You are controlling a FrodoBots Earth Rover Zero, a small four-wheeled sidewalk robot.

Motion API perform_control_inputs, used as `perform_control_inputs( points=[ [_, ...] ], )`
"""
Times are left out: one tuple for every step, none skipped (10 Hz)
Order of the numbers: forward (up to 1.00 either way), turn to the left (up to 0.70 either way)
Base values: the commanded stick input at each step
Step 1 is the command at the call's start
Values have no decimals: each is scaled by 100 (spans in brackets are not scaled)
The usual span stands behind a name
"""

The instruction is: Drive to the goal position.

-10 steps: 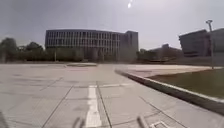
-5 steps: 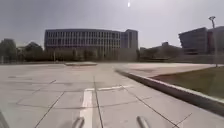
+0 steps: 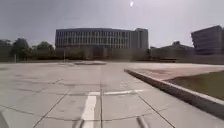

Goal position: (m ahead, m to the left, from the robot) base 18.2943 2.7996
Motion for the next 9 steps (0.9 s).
perform_control_inputs(
  points=[
    [70,0],
    [70,0],
    [70,0],
    [70,0],
    [70,0],
    [70,0],
    [70,0],
    [70,0],
    [70,0]
  ],
)
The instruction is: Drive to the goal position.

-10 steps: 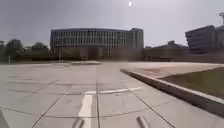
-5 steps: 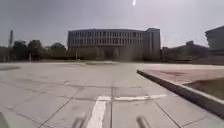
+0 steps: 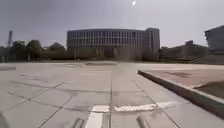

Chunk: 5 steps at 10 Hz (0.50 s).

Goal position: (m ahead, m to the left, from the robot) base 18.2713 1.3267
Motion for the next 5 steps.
perform_control_inputs(
  points=[
    [70,0],
    [70,0],
    [70,0],
    [70,0],
    [70,0]
  ],
)
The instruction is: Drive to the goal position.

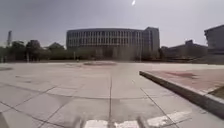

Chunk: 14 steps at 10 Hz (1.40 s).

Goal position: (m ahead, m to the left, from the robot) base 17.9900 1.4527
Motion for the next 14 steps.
perform_control_inputs(
  points=[
    [70,0],
    [70,0],
    [70,0],
    [70,0],
    [70,0],
    [70,0],
    [70,0],
    [70,0],
    [70,0],
    [70,0],
    [70,0],
    [70,0],
    [70,0],
    [70,0]
  ],
)
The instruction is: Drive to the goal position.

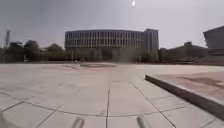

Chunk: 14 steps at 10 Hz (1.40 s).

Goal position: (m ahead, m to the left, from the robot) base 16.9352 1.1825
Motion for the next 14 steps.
perform_control_inputs(
  points=[
    [70,0],
    [70,0],
    [70,0],
    [70,0],
    [70,0],
    [70,0],
    [70,0],
    [70,0],
    [70,0],
    [70,0],
    [70,0],
    [70,0],
    [70,0],
    [70,0]
  ],
)
